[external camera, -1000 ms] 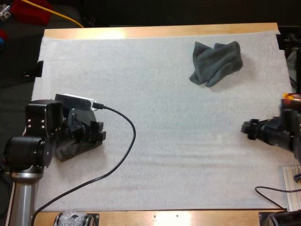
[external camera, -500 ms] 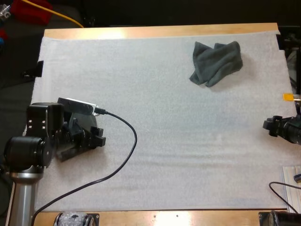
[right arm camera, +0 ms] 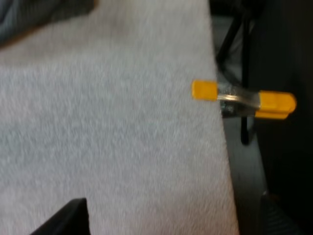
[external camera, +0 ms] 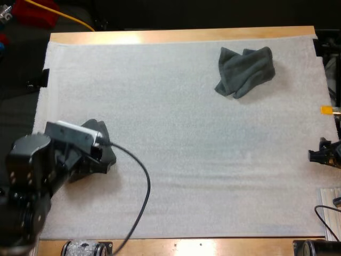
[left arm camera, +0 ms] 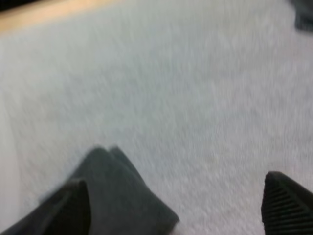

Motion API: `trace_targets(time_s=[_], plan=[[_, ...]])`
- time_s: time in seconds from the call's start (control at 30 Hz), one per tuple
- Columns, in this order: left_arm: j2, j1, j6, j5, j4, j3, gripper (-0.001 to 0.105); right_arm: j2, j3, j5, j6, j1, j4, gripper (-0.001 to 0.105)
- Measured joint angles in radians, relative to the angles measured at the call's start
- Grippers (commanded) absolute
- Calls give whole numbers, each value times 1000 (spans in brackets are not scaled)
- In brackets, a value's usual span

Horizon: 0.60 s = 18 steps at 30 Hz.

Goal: Pick towel from pile, fold and stack

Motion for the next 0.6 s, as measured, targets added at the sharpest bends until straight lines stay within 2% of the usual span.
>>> trace_targets(time_s=[0.17,0.37,0.6], plan=[[-108,0,6,0,-2,11,69,-122,0,-63,12,0,0,67],[-254,0,6,-2,9,24,69,-294,0,-187,56,0,0,67],[-413,0,6,-2,14,24,69,-445,0,-214,116,0,10,67]])
